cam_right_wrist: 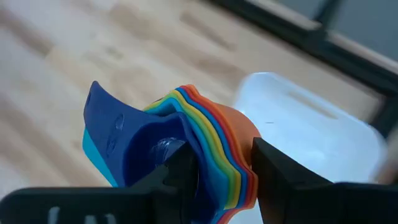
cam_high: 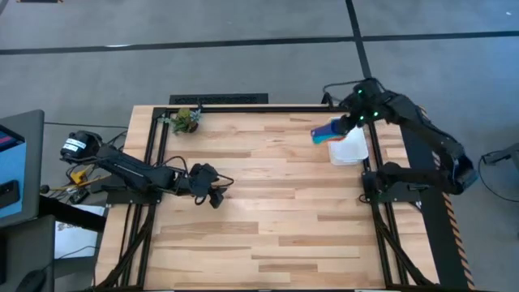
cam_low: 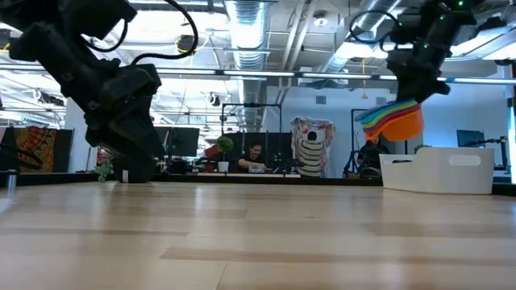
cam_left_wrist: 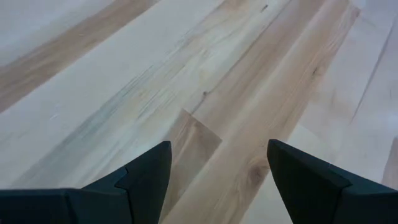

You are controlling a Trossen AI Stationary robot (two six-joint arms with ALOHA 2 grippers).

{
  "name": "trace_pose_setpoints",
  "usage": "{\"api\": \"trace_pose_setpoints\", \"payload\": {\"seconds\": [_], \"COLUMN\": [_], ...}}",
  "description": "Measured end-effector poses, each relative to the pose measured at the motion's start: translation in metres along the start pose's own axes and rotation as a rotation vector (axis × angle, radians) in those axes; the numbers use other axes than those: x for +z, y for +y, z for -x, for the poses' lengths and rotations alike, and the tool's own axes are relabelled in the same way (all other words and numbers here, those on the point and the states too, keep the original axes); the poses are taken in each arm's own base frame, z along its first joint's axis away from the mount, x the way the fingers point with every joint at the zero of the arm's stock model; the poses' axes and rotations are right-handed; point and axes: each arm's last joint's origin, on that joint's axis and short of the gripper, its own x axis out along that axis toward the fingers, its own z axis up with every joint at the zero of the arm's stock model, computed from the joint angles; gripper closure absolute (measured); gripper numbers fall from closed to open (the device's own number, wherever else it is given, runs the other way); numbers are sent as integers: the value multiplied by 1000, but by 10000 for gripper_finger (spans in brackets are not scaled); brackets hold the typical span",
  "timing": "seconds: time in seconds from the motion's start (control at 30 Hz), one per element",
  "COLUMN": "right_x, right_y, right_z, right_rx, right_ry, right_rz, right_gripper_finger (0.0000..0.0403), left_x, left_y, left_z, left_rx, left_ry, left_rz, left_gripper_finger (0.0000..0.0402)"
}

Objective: Nest measuring cups in basket
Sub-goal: Put the nested measuring cups into the white bin

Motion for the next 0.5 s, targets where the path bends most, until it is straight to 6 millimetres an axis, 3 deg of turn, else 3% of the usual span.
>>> {"api": "trace_pose_setpoints", "payload": {"seconds": [0.17,0.5], "right_x": [2,5], "right_y": [-24,-18], "right_z": [1,-1], "right_rx": [-79,-70], "right_ry": [-12,-31], "right_rz": [-113,-195], "right_gripper_finger": [258,256], "left_x": [4,7], "left_y": [4,7], "left_z": [-3,-5], "left_rx": [-15,-14], "left_ry": [17,24], "left_rz": [-23,-94], "left_gripper_finger": [148,148]}}
